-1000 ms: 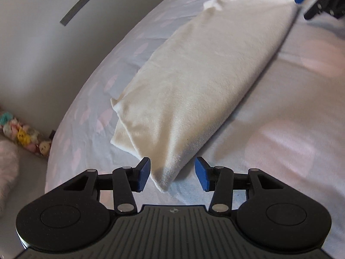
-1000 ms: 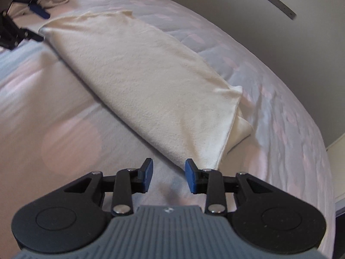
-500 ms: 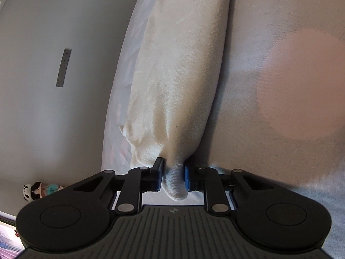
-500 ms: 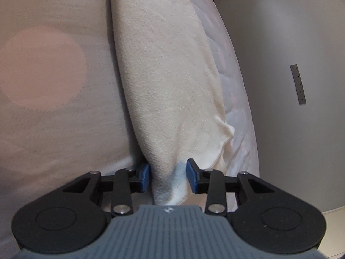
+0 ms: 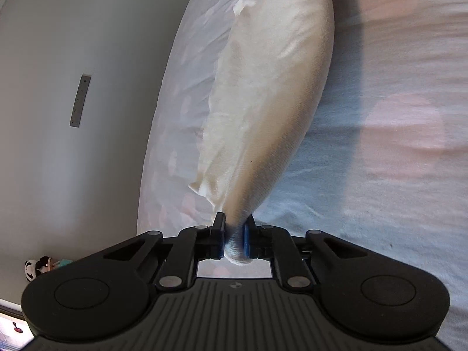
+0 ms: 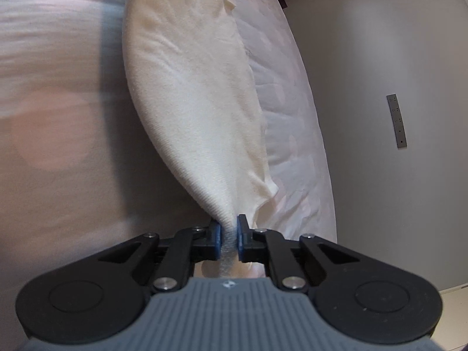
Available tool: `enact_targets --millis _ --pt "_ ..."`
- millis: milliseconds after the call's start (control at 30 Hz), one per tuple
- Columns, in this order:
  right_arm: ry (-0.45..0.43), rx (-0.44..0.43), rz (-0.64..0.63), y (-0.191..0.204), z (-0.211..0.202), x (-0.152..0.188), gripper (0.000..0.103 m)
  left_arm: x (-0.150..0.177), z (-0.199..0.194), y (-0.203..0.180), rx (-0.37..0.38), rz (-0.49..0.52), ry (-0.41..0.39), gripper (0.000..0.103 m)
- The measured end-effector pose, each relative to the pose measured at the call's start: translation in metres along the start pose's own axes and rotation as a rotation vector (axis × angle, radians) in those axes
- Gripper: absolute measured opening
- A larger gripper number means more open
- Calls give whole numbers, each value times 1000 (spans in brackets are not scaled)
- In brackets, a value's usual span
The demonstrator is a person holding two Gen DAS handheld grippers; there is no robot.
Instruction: Fold clothes
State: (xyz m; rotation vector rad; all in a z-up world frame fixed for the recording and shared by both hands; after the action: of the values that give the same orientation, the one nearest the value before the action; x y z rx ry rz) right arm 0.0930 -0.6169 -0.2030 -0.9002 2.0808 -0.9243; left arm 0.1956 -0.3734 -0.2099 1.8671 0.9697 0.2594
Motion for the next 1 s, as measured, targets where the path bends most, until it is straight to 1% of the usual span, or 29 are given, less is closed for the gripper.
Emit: enact_targets --millis 100,200,300,400,533,633,733,833,900,1000 --pt "1 -48 26 -5 -26 -4 11 0 -31 -2 51 -7 -14 10" --pt "-4 -85 54 0 -58 -5 11 -3 -69 -10 107 -22 -28 10" --pt "-11 -119 67 22 -98 -14 11 -3 -102 -16 164 -53 -34 10" --pt "-13 -158 97 40 -131 -12 11 -4 -137 -31 221 -91 -35 10" --pt "-6 -200 120 63 -159 -8 11 -10 -162 -50 286 -78 -49 10" --pt "1 -228 122 83 -171 -3 11 -11 -165 -67 324 -81 -44 10" --pt "15 -250 132 97 -171 0 11 -9 -164 -87 383 -80 -9 10" --pt "43 -301 147 110 -164 2 11 -13 -150 -102 444 -70 48 10" --pt "62 -333 147 117 -159 3 11 -13 -143 -108 463 -84 82 11" --pt "85 -363 155 120 -153 3 12 -8 -143 -111 465 -141 97 12"
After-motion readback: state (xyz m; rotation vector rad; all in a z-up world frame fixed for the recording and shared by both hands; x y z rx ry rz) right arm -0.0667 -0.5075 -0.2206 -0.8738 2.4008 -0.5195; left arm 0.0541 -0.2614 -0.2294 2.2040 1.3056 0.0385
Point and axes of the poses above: each gripper's, at about its wrist camera, not at the fingertips, and z roughly the way its jaws point, y to its left, x to its underside, the point moved 2 cm from there along z, roughly the way its jaws point, and after that the axes turned 14 degrees about -y, right-handed, at the moved point
